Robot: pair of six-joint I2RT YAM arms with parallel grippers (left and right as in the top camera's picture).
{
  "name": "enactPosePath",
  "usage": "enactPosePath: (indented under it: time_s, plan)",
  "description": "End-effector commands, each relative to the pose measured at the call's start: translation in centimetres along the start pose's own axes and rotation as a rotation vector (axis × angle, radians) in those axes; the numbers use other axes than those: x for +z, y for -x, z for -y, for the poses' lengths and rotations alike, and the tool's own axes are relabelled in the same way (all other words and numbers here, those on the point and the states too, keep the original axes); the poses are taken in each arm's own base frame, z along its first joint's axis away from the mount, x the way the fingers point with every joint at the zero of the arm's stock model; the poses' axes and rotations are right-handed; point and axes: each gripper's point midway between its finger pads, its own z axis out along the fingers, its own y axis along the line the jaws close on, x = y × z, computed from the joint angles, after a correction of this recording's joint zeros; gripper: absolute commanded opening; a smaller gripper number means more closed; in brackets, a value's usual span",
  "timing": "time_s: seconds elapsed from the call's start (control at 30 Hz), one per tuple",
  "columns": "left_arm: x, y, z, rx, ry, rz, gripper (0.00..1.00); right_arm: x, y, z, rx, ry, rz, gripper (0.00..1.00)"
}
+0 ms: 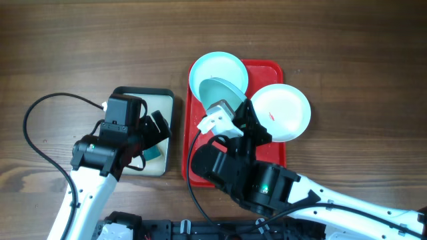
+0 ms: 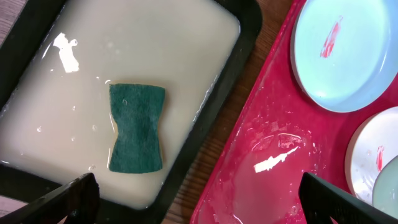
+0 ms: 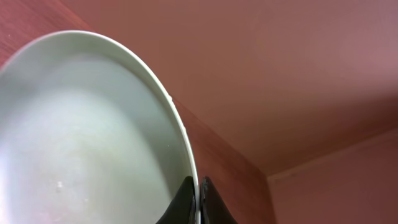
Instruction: Clean dirty plates on tray and stack at the side
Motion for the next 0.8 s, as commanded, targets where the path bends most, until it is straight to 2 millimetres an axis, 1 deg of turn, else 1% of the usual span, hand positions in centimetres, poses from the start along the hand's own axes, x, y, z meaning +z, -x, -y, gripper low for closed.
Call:
enactPosePath:
  time_s: [0.0,0.07,0.13,0.17,0.2,0.23,0.27,0.3,0.33,0.37,0.4,0.47,0.5,0.63,0.67,0.77]
  plan:
    - [-0.4,0.5,0.3,0.006,-0.015,0.011,1.00,-0.1,0.6,-0.1,0.080,0.002,0.008,0.04]
    - [-0.4,0.5,0.3,0.006,-0.015,0.011,1.00,-0.1,0.6,-0.1,0.085,0.003,0.008,0.04]
    - [-0.4,0.5,0.3,0.006,-0.015,0.011,1.00,-0.2,0.7,-1.2,0.069,0.066,0.012,0.04]
    - [-0.4,0.5,0.3,0.006,-0.015,0.011,1.00,-0.1,0.4,-1.0,0.037,0.055,0.004,0.04]
    - [-0.4,0.5,0.4,0.006,-0.016,0.011,1.00,0.1,0.0,-0.2,0.050,0.012,-0.010,0.04]
    - [-0.4,0.5,0.4,0.006,-0.016,0.011,1.00,0.1,-0.1,-1.9,0.045,0.116,-0.012,0.04]
    - [-0.4,0.5,0.3,0.006,-0.015,0.011,1.00,-0.1,-0.4,-3.1,-0.015,0.182,-0.013,0.04]
    - [-0.4,0.5,0.3,0.006,-0.015,0.011,1.00,0.3,-1.0,-2.2,-0.002,0.130,-0.037,0.04]
    - [-0.4,0.5,0.3,0.006,-0.015,0.011,1.00,0.7,-1.6,-1.7,0.057,0.112,-0.061,0.04]
    - [-0.4,0.5,0.4,0.006,-0.016,0.011,1.00,0.3,-2.0,-4.0,0.044,0.248,-0.076,0.04]
    - [-0.4,0.5,0.3,0.006,-0.015,0.011,1.00,0.1,-2.4,-4.8,0.017,0.296,-0.088,0.04]
    - [-0.4,0.5,0.3,0.006,-0.015,0.011,1.00,0.7,-3.4,-3.1,0.078,0.200,-0.129,0.04]
    - [-0.4,0.5,0.3,0.006,-0.015,0.011,1.00,0.9,-4.1,-2.9,0.129,0.195,-0.158,0.04]
    - [-0.4,0.5,0.3,0.006,-0.015,0.011,1.00,1.4,-7.1,-6.3,0.416,0.422,-0.384,0.04]
    - [-0.4,0.5,0.3,0.006,-0.015,0.011,1.00,2.0,-7.7,-6.5,0.494,0.461,-0.447,0.04]
    - [-0.4,0.5,0.3,0.006,-0.015,0.011,1.00,4.1,-9.6,-5.3,0.638,0.526,-0.572,0.04]
